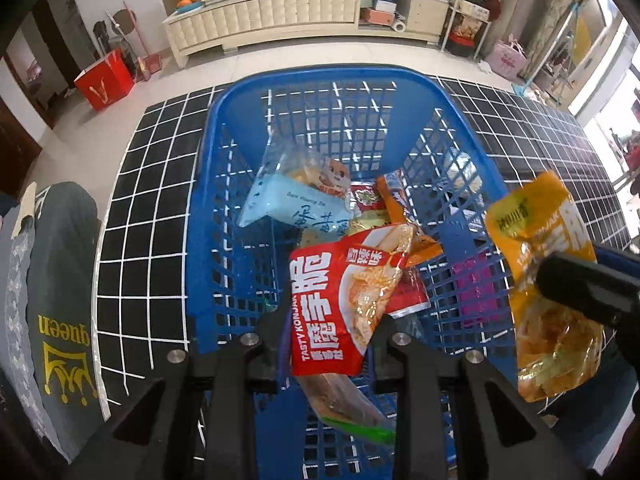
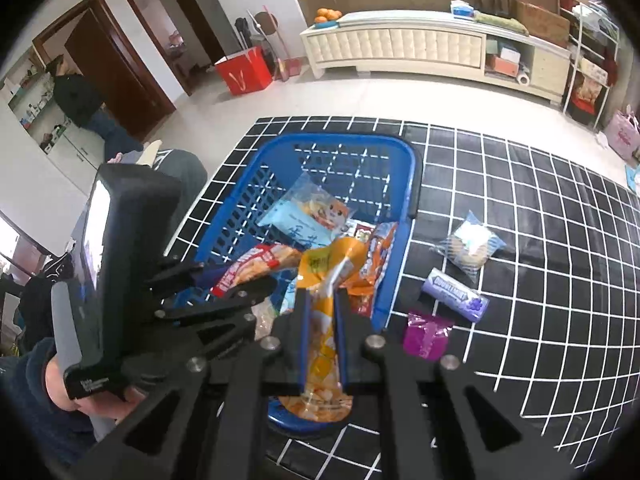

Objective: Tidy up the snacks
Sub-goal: 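Carry the red-and-white pouch with the left tool while the right tool carries the yellow pouch toward the basket, then open the left tool to drop the red-and-white pouch into the basket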

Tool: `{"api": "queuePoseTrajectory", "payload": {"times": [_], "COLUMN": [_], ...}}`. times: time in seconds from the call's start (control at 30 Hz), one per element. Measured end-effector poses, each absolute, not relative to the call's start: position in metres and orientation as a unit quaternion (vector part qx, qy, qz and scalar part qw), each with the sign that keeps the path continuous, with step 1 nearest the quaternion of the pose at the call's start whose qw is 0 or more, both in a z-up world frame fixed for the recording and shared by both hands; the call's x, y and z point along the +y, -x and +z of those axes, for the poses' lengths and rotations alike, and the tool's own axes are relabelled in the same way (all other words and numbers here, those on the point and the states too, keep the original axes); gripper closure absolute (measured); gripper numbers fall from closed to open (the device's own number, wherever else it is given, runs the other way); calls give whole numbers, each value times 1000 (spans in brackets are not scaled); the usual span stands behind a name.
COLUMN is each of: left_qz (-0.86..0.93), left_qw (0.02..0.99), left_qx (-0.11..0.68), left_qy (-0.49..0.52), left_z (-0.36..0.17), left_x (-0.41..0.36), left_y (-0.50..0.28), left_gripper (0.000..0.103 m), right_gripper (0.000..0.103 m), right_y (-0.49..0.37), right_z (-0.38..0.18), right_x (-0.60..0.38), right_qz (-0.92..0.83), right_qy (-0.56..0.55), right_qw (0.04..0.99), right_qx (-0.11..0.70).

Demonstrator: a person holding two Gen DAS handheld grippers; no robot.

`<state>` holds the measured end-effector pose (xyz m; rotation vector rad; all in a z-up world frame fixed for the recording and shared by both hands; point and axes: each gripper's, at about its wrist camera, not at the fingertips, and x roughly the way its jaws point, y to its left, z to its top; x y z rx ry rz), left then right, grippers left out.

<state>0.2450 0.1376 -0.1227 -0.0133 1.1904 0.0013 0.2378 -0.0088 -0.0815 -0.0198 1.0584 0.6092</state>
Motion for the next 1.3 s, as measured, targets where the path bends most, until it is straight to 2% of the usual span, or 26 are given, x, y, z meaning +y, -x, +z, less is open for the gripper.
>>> {"api": "queuePoseTrajectory", "payload": {"times": [0.07, 0.13, 0.17, 0.27, 0.4, 0.53, 0.63, 1.3], "left_qz": [2, 15, 19, 25, 26, 24, 17, 10], "left_qw": [832, 835, 836, 834, 830, 831, 833, 848], "left_qx": [555, 550, 548, 551, 557, 555, 553, 530], "left_qy": [0, -16, -20, -14, -13, -9, -1, 8], "left_z": [-119, -115, -112, -106, -103, -98, -94, -84], "left_x": [137, 134, 133, 133, 135, 135, 136, 154], "left_y": [-243, -240, -239, -237, -233, -227, -224, -226], "left_gripper": [75, 70, 64, 61, 49, 48, 39, 36], "right_gripper": [88, 88, 88, 88, 88, 88, 88, 88], "right_y": [-235, -232, -231, -225, -219, -215, -215, -232], "right_z": [-83, -82, -80, -77, -73, -69, -66, -76], "right_x": [-8, -9, -10, -13, -16, -18, -19, 3], "right_qz": [288, 290, 291, 294, 297, 298, 298, 297], "right_qy": [12, 10, 8, 6, 7, 4, 5, 20], "right_qw": [818, 818, 818, 820, 820, 823, 825, 820], "right_qx": [497, 496, 495, 492, 489, 484, 480, 489]}}
